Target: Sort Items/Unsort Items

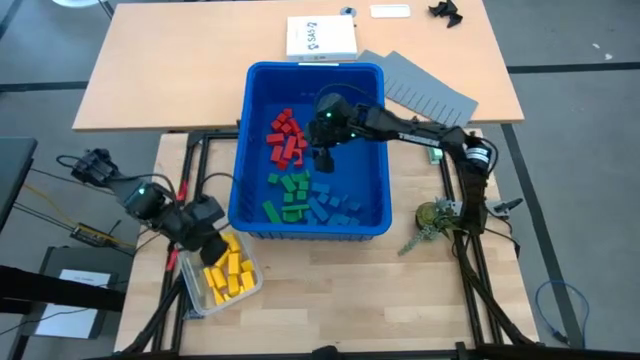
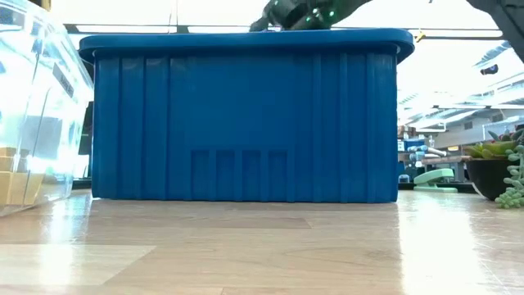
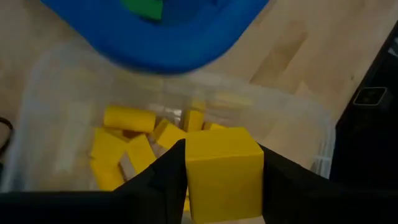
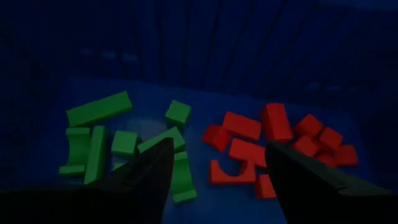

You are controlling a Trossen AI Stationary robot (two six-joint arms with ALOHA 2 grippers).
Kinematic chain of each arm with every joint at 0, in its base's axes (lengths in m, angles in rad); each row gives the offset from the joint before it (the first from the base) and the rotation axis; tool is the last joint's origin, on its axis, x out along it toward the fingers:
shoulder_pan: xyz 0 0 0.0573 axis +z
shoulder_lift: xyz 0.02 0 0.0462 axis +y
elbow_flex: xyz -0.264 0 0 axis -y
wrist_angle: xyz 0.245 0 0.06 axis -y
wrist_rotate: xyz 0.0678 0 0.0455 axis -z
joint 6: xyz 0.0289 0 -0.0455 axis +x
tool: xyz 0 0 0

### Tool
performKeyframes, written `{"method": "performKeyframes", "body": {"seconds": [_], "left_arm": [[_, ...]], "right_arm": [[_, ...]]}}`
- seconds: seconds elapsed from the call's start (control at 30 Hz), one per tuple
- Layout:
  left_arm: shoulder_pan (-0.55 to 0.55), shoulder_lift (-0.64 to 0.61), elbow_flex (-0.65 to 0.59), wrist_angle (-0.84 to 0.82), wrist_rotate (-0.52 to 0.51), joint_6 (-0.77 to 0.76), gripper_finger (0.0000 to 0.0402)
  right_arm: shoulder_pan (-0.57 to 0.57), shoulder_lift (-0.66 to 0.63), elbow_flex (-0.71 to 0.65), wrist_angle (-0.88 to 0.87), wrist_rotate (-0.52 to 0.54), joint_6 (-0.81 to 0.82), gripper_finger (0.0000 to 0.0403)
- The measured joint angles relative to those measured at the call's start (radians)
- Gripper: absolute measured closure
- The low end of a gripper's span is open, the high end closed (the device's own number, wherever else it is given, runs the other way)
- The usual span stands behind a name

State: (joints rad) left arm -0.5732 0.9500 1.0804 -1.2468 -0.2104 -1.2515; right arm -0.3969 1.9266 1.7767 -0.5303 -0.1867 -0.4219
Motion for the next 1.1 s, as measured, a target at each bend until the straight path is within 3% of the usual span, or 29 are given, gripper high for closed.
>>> {"method": "performKeyframes", "body": {"seconds": [0.27, 0.53, 0.83, 1.1], "left_arm": [[-0.055, 0.002, -0.142, 0.107, 0.053, -0.120, 0.0225], [-0.056, 0.001, -0.184, 0.134, 0.066, -0.130, 0.0217], [-0.055, -0.003, -0.184, 0.127, 0.043, -0.164, 0.0153], [-0.055, -0.003, -0.134, 0.125, 0.023, -0.168, 0.0152]], "right_arm": [[-0.006, 0.118, 0.000, 0.106, 0.000, 0.010, 0.0104], [-0.015, 0.211, 0.032, 0.198, 0.017, 0.090, 0.0070], [-0.036, 0.363, 0.227, 0.149, 0.041, 0.196, 0.0067], [-0.080, 0.473, 0.331, 0.099, 0.073, 0.253, 0.0071]]}}
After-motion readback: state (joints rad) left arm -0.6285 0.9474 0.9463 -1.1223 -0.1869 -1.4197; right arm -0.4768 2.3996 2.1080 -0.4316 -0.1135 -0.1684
